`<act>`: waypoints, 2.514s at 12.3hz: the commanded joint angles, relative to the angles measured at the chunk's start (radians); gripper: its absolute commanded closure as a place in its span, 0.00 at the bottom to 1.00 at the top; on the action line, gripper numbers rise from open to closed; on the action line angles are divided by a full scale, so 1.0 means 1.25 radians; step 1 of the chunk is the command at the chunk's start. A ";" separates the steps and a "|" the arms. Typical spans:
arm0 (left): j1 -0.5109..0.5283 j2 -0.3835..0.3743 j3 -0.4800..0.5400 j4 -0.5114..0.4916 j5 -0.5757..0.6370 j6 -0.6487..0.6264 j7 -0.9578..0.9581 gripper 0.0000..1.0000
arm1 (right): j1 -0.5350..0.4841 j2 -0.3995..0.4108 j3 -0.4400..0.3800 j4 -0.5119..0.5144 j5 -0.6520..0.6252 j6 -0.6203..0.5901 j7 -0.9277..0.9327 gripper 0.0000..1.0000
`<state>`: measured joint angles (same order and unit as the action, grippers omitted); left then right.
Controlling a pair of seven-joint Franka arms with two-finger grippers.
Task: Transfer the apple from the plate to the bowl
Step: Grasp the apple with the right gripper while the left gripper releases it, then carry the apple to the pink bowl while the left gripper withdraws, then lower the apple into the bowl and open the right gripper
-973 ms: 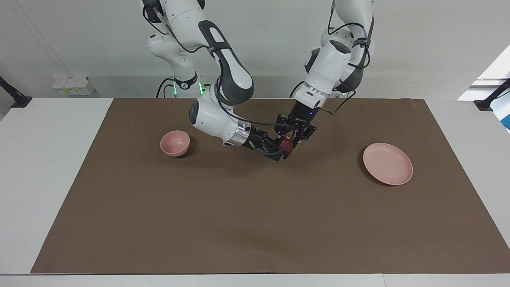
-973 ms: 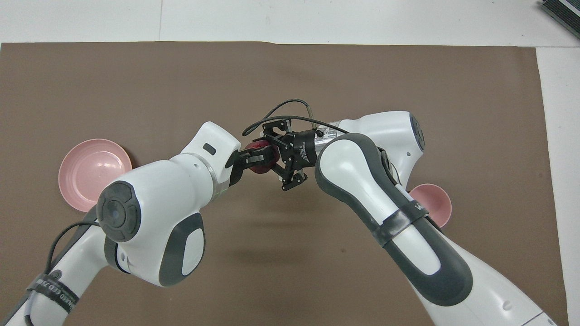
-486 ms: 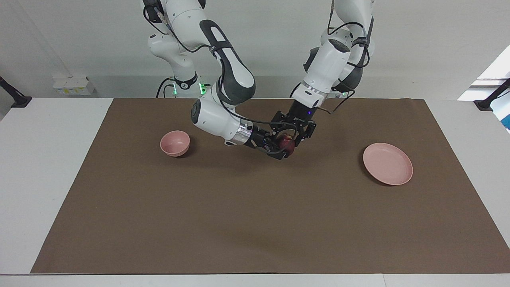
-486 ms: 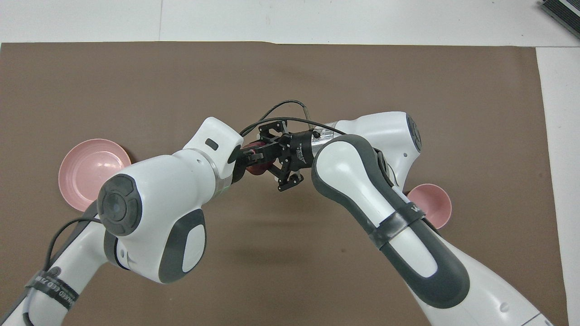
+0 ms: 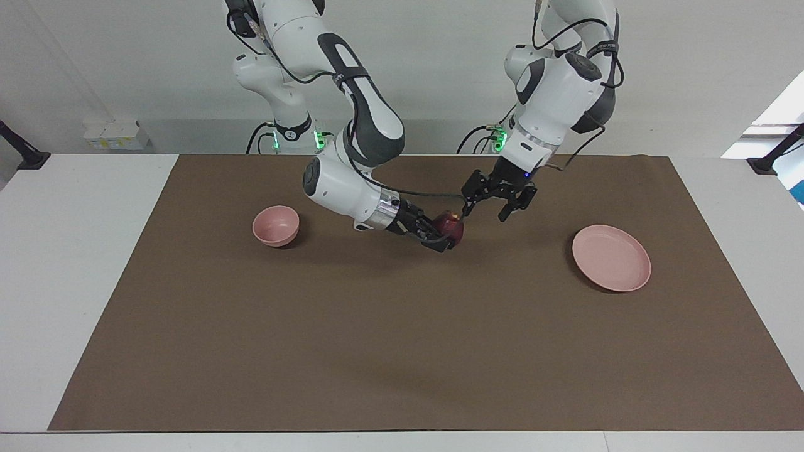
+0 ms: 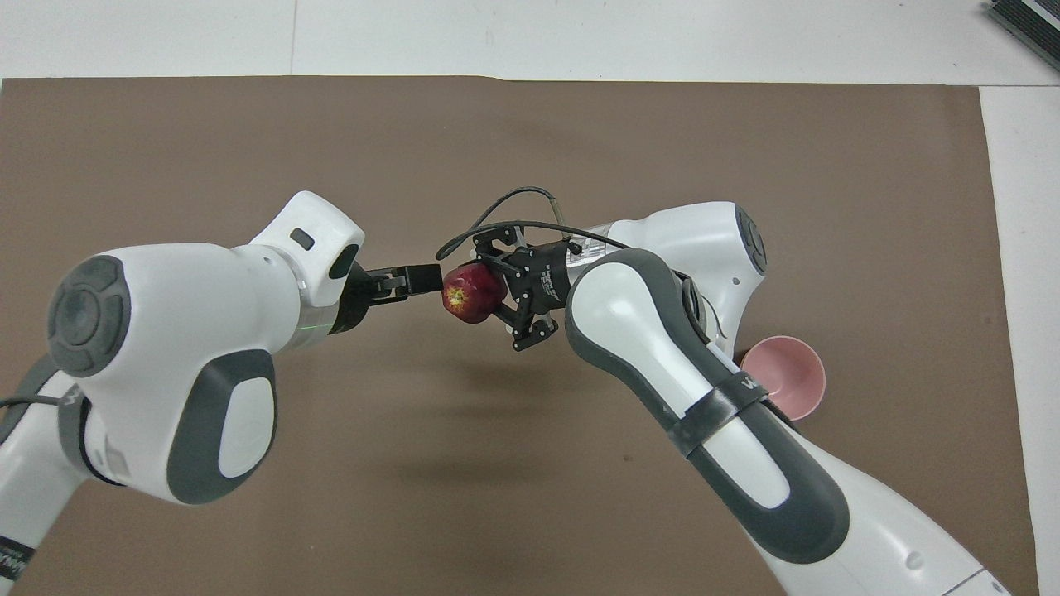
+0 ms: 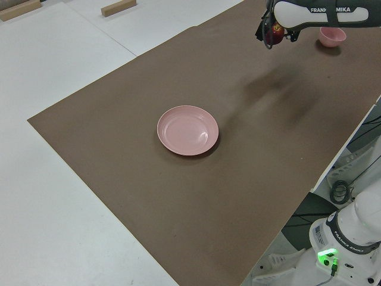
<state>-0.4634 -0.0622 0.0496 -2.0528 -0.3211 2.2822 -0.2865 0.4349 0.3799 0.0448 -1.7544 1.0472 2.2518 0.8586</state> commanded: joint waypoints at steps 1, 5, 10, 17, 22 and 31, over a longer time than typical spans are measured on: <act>0.065 -0.012 -0.004 0.001 0.098 -0.056 0.068 0.00 | -0.045 -0.055 0.000 0.003 -0.119 -0.070 0.002 1.00; 0.146 0.039 -0.004 0.108 0.210 -0.162 0.205 0.00 | -0.084 -0.112 0.000 0.007 -0.334 -0.125 -0.082 1.00; 0.242 0.044 -0.003 0.276 0.272 -0.323 0.290 0.00 | -0.167 -0.143 -0.002 0.006 -0.493 -0.221 -0.316 1.00; 0.317 0.039 0.019 0.449 0.253 -0.581 0.376 0.00 | -0.215 -0.202 -0.002 -0.092 -0.828 -0.283 -0.396 1.00; 0.338 0.031 0.019 0.468 0.232 -0.645 0.376 0.00 | -0.338 -0.295 0.001 -0.298 -0.857 -0.133 -0.563 1.00; 0.333 0.002 0.018 0.441 0.234 -0.667 0.368 0.00 | -0.344 -0.374 0.001 -0.543 -0.844 0.114 -0.600 1.00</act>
<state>-0.0557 -0.0428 0.0730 -1.4875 -0.0200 1.4564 0.1704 0.0072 -0.0888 0.0415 -2.3996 -0.0062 2.3424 0.1283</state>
